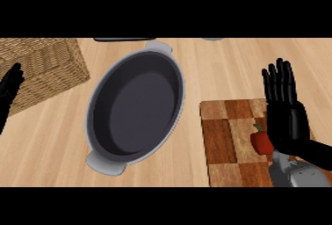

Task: Pick the bell pepper from the cutting board and place it in the pot

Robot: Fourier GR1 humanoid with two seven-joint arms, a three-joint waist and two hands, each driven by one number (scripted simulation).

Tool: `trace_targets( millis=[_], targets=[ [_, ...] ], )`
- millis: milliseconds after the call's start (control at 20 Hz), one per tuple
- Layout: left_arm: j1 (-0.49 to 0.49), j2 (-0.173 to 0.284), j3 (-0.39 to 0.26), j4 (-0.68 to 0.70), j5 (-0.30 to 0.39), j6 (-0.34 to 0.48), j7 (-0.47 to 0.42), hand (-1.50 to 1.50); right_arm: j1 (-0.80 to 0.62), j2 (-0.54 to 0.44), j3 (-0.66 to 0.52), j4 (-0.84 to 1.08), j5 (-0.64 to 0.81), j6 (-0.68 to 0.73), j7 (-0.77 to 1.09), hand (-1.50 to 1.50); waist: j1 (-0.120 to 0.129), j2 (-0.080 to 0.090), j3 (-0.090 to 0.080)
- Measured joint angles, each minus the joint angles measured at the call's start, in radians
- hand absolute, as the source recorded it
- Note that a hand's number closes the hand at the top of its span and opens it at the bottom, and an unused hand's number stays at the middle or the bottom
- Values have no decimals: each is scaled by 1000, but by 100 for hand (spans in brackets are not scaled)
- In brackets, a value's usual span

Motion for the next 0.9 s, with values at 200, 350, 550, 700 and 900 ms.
trace_targets(
  millis=[200, 350, 550, 700, 900],
  targets=[
    [14, -40, -20, 12, -36, 40, 50, 0, 8, -39, -14, 35, 80, -68, 93, 150, 24, -6, -4],
    [39, -56, -18, 42, -44, 69, 97, 0, 38, -128, -24, 110, 204, -124, 160, 150, 26, 2, -16],
    [76, -91, -15, 75, -26, 91, 175, 0, 97, -159, -105, 163, 403, -373, 162, -150, 7, -3, -14],
    [77, -110, -26, 68, -26, 107, 242, 0, 154, -114, -65, 160, 577, -532, 194, -150, 16, -9, -12],
    [81, -132, -44, 44, -39, 129, 301, 0, 246, -59, 10, 95, 835, -626, 329, -150, 22, -13, -11]
  ],
)
